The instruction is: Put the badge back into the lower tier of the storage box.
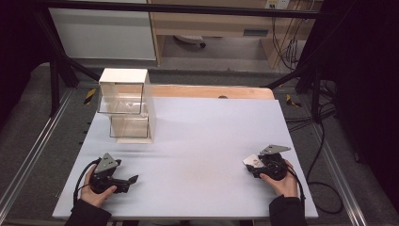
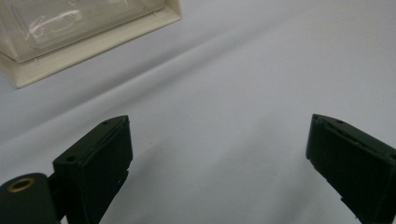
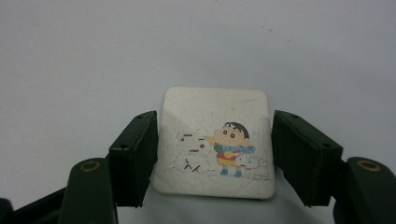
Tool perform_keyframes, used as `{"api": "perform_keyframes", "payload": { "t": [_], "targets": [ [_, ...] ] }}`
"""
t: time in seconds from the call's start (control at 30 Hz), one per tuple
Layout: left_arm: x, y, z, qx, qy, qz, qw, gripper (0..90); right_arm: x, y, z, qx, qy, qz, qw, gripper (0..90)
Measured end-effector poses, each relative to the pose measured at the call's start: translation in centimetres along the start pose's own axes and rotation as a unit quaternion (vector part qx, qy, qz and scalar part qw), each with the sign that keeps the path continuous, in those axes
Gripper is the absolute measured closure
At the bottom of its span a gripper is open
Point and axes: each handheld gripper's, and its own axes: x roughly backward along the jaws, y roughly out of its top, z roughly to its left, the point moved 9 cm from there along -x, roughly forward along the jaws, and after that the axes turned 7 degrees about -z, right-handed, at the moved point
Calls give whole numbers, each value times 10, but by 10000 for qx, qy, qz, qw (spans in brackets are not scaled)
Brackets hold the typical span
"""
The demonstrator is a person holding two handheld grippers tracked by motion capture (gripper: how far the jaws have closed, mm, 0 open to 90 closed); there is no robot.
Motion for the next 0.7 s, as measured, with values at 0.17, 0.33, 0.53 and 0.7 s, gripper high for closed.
{"api": "perform_keyframes", "payload": {
  "t": [0.17, 0.33, 0.53, 0.7],
  "targets": [
    [0, 0, 0, 4, 1, -1, 10000, 66, 0, 1, 3, 19, 49, -2, 10000, 331],
    [0, 0, 0, 1, 6, -2, 10000, 66, 1, 2, 3, 8, 57, -40, 10000, 331],
    [0, 0, 0, 2, 11, -3, 10000, 66, 6, 7, 3, 9, 44, -183, 9998, 331],
    [0, 0, 0, 3, 11, -4, 10000, 66, 8, 9, 6, 17, 86, -218, 9997, 331]
  ]
}}
